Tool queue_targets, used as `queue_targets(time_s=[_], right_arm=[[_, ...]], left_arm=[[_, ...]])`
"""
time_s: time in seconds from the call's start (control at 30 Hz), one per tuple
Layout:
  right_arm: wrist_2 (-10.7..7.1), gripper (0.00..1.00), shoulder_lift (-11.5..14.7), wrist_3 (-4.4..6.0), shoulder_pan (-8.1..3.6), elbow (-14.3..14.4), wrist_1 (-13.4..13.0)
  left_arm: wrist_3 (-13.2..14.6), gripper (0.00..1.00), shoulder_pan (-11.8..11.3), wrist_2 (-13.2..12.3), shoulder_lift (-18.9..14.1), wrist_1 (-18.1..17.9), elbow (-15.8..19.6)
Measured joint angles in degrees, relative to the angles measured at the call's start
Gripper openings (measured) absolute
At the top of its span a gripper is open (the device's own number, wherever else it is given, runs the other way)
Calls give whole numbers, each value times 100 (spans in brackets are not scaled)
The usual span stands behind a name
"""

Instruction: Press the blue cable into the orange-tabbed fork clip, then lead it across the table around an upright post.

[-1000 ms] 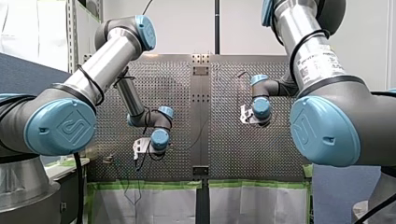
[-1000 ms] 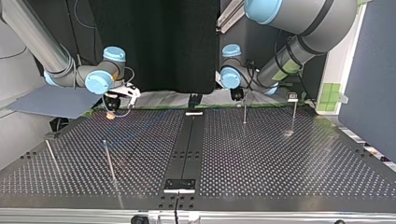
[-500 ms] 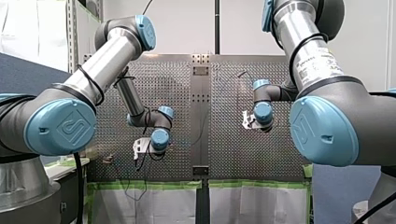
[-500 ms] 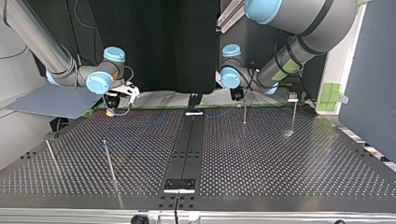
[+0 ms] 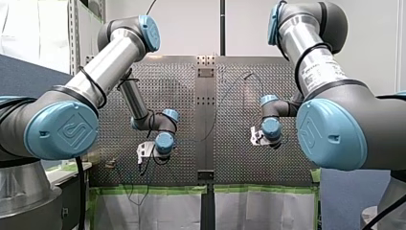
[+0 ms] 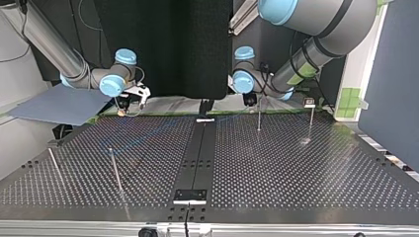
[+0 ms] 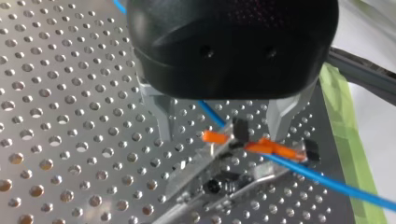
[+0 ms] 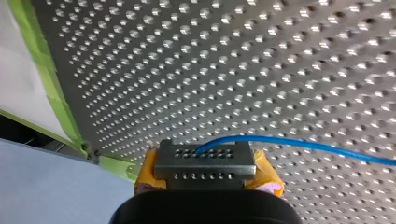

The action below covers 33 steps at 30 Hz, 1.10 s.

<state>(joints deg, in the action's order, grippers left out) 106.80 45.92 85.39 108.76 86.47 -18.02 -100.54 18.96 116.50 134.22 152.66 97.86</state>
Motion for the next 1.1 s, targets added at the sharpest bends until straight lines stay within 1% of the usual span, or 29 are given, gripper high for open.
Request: queue_targets(time_s=[0.07, 0.47, 0.6, 0.8, 0.9, 1.0, 1.1], right_arm=[[0, 2, -80, 11, -1, -1, -60], [0, 2, -627, 200, -73, 2, -469], [0, 2, -838, 254, -76, 5, -583], [18, 2, -1093, 274, -85, 2, -697], [30, 2, -1226, 282, -96, 0, -802], [33, 2, -1356, 285, -112, -1, -851], [35, 2, -1412, 286, -126, -2, -865]], left_arm=[[0, 97, 12, -19, 1, 1, 0], [0, 97, 42, -49, -5, 10, -3], [-11, 97, 55, -117, -6, 11, -3], [-102, 97, 70, -172, -14, 0, -1], [-173, 97, 72, -255, -14, -5, 0], [-200, 97, 74, -316, -12, -6, 1], [-202, 97, 75, -335, -14, -2, 1]])
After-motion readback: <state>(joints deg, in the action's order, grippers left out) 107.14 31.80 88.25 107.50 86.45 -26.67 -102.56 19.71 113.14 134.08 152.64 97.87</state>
